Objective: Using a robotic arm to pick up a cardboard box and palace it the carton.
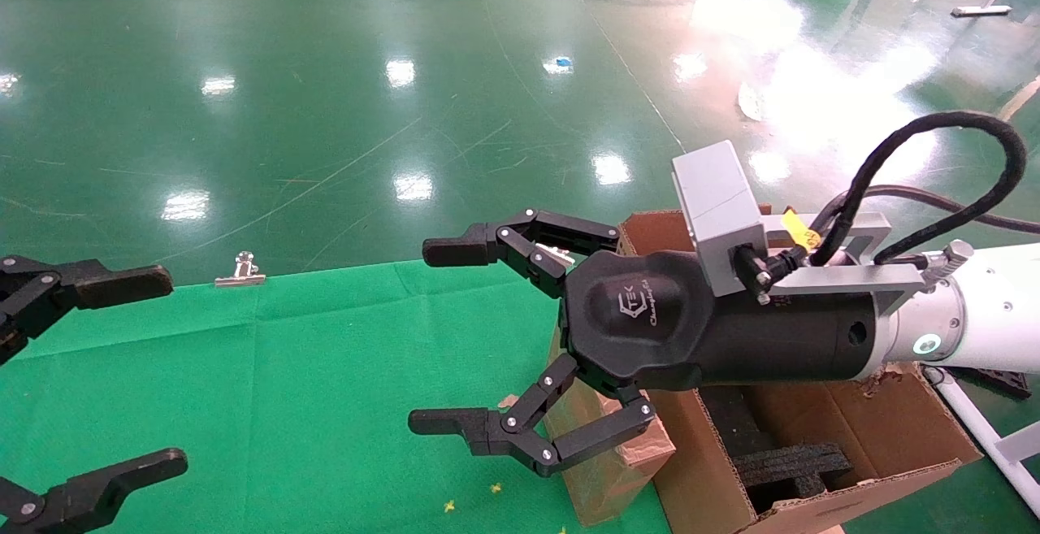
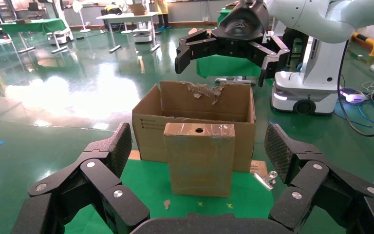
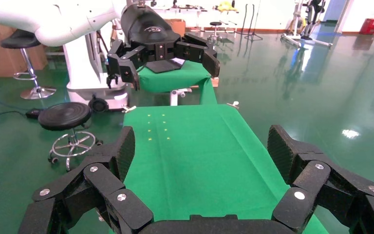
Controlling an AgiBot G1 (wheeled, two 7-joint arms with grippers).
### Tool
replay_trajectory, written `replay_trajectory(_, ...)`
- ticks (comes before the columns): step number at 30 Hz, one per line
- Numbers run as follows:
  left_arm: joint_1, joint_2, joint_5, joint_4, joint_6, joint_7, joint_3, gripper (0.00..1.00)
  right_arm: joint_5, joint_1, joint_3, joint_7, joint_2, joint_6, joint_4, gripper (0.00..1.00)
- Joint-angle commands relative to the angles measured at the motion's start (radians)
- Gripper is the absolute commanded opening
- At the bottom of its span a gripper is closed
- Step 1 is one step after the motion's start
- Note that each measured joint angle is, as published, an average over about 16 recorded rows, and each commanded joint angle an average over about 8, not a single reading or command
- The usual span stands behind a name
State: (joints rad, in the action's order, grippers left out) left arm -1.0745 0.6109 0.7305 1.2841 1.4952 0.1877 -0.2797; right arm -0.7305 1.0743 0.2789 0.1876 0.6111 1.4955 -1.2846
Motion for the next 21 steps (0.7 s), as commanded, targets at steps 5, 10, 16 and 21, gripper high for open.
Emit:
replay_trajectory(5,0.000,0.000,0.000,0.000,0.000,0.000,0.000,1.00,0.000,0.000,0.000,0.000,0.000,0.000,0.000,1.00)
replay_trajectory(10,0.000,0.000,0.000,0.000,0.000,0.000,0.000,1.00,0.000,0.000,0.000,0.000,0.000,0.000,0.000,1.00)
replay_trajectory(16,0.000,0.000,0.000,0.000,0.000,0.000,0.000,1.00,-0.001,0.000,0.001,0.000,0.000,0.000,0.000,1.00)
replay_trajectory(21,0.000,0.000,0.000,0.000,0.000,0.000,0.000,1.00,-0.033,0.005,0.017,0.006,-0.002,0.000,-0.018,1.00)
